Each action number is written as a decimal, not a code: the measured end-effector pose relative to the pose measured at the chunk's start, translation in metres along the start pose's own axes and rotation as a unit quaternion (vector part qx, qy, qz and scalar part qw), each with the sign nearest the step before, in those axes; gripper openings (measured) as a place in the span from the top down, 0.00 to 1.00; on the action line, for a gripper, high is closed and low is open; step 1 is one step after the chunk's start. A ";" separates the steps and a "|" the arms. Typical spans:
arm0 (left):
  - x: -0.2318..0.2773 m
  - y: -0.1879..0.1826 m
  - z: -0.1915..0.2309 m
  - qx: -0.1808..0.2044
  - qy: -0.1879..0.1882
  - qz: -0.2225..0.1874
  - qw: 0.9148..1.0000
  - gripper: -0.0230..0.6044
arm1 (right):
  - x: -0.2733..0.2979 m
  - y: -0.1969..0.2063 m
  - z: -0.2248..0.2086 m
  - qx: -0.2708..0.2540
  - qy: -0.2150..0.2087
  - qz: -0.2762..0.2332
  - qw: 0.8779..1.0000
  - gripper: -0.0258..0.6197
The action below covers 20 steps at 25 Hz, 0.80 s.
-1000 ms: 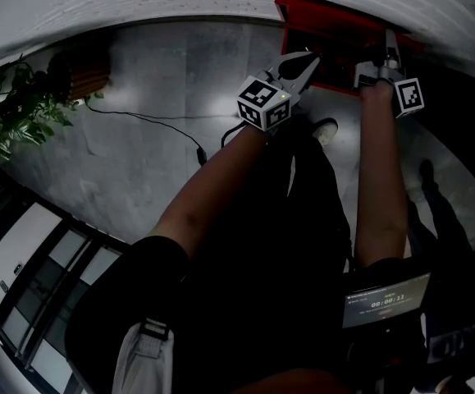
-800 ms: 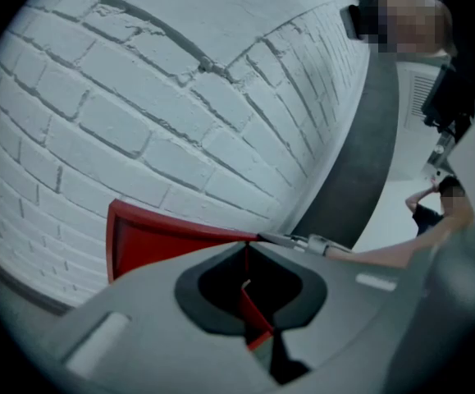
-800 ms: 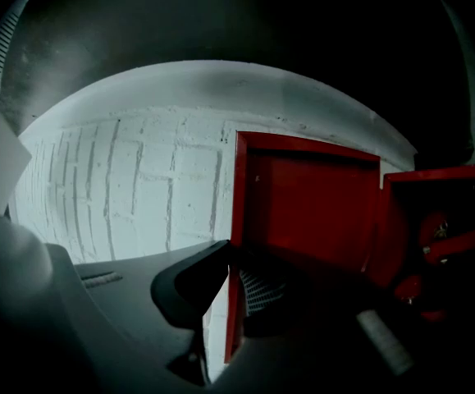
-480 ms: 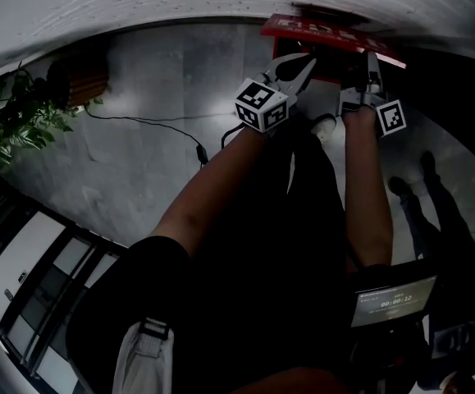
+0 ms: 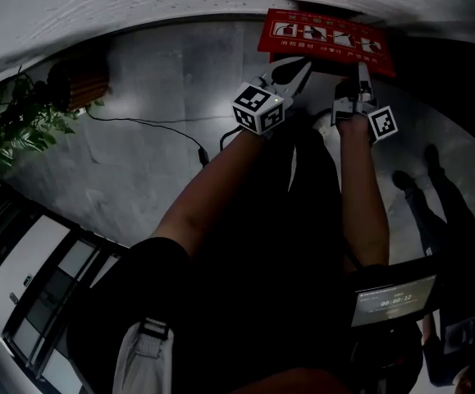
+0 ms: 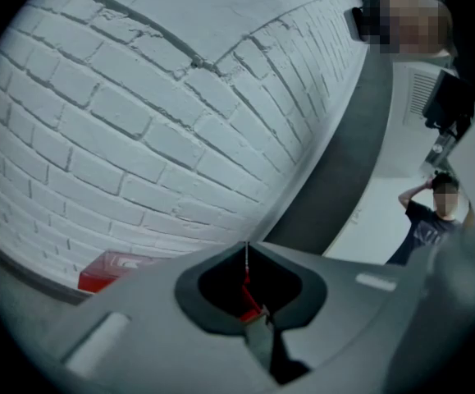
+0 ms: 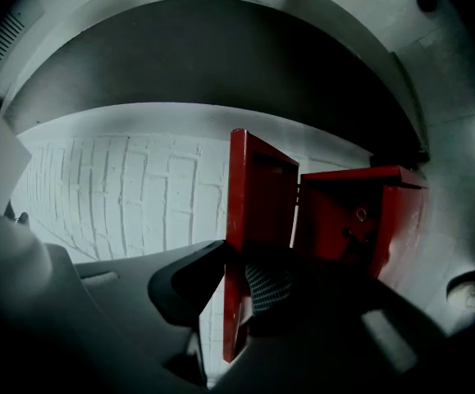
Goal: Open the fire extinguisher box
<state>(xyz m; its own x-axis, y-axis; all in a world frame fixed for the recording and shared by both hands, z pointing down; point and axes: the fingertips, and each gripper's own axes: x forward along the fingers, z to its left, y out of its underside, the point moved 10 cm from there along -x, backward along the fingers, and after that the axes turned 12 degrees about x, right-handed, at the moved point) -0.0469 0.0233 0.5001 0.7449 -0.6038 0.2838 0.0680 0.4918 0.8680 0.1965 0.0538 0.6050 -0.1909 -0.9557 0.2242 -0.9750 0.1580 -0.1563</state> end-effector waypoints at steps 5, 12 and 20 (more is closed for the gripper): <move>0.001 0.009 0.000 0.002 0.002 0.006 1.000 0.95 | -0.020 -0.001 -0.031 0.007 0.055 0.001 0.998 0.82; 0.001 0.016 -0.001 0.000 0.001 0.017 1.000 0.95 | -0.036 -0.010 -0.069 -0.017 0.120 0.024 0.992 0.64; 0.005 0.017 0.001 -0.002 0.001 0.025 1.000 0.95 | -0.040 -0.013 -0.074 -0.029 0.205 0.045 0.977 0.65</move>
<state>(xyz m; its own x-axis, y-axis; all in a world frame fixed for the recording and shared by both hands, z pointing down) -0.0433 0.0281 0.5171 0.7483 -0.5771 0.3271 0.0323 0.5241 0.8510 0.2080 0.1088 0.6691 -0.2940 -0.7592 0.5807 -0.9548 0.2618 -0.1412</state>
